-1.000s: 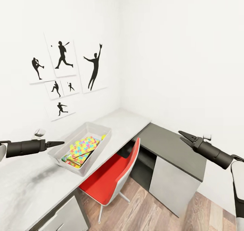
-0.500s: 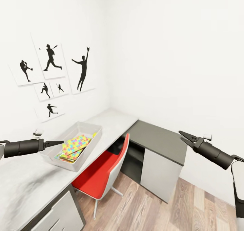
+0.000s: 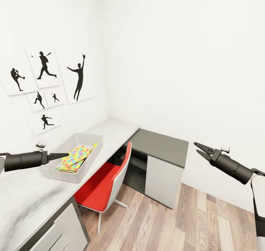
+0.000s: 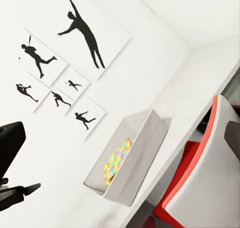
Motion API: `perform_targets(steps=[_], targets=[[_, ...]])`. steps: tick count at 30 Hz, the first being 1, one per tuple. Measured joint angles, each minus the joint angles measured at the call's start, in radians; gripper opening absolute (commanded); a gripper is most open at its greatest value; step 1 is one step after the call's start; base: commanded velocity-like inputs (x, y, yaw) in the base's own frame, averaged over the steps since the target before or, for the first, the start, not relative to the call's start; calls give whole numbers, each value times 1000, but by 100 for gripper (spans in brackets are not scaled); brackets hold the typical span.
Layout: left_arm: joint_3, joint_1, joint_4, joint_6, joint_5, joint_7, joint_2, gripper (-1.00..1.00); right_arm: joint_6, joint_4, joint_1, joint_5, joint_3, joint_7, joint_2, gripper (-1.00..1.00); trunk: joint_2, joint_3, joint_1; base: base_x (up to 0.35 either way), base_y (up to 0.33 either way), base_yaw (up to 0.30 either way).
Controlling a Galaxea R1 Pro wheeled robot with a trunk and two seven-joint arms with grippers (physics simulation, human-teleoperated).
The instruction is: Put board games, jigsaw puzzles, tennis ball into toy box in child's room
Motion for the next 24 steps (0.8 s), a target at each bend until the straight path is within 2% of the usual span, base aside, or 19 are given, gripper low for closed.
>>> perform_targets(steps=[24], targets=[[0,4,0,-2,0,0,-1,100,0,25,0,0,0,0,0,100,0,28,0,-8,1,-225]])
